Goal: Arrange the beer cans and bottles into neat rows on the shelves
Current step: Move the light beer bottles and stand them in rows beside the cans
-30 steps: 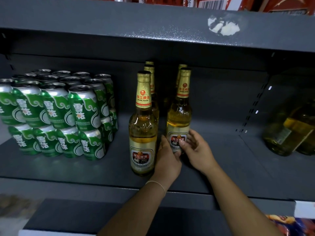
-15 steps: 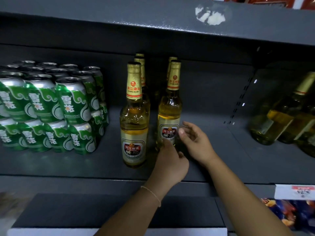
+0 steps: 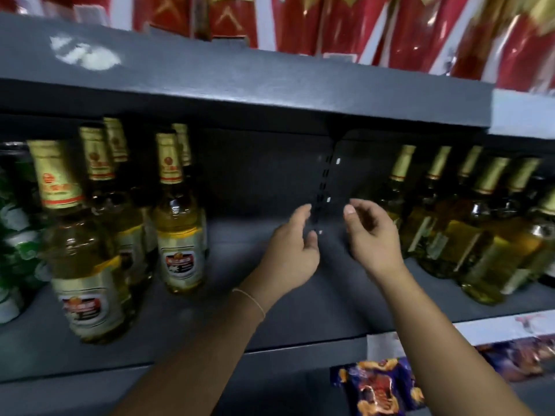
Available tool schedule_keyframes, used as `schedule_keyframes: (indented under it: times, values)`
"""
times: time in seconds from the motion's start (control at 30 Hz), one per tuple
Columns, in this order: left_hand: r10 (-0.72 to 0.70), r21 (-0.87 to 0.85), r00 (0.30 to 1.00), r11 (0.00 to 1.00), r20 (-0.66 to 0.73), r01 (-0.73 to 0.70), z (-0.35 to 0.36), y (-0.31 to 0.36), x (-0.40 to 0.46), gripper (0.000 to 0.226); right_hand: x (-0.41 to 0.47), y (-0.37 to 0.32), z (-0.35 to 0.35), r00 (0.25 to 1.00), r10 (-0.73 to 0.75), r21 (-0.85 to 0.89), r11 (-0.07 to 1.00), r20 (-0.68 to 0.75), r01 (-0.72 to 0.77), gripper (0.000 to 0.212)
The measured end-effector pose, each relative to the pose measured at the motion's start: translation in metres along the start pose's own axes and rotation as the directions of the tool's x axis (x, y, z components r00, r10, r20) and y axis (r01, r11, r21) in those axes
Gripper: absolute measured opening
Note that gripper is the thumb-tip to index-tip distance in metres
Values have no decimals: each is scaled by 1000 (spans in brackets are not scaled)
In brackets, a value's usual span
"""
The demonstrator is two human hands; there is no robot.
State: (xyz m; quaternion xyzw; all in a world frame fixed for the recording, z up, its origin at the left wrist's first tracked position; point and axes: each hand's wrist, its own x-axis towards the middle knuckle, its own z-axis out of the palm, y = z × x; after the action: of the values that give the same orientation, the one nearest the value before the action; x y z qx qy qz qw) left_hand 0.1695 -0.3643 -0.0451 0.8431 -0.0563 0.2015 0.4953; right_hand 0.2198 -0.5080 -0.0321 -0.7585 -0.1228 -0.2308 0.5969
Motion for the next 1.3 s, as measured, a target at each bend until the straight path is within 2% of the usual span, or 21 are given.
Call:
schedule_keyframes:
  times: [0.13,0.23,0.3,0.57,0.73,0.97,1.07,1.17,1.3]
  values:
    - [30,-14,999,999,38,-30,41,16,31,52,37,13,-41,987,-56,-160,987,-150,32,30]
    - [11,7,997,1000,72,-12,67,26,48,52,63,24,-59,978,-92,-253,967,-188,42,36]
    - [-4,26,996,1000,90,1,80,30,57,55,77,30,-65,985,-101,-272,961,-141,60,34]
    - [-57,62,994,997,90,51,97,29,64,57,119,46,-60,998,56,-290,956,34,-44,47]
    - [-82,81,994,994,77,76,91,20,61,58,127,45,-55,995,76,-315,948,71,-50,31]
    - [-164,78,978,985,131,155,69,8,41,64,78,23,-42,980,-126,-155,976,156,151,22]
    - [-178,4,969,984,173,180,52,3,25,75,52,1,-30,969,-143,-130,977,202,171,20]
    - [-152,-41,967,986,204,164,29,-2,9,74,31,-30,-12,958,-172,-57,980,228,189,21]
    - [-149,-112,980,980,132,164,-10,-6,-17,68,5,-65,18,963,-155,3,987,219,158,26]
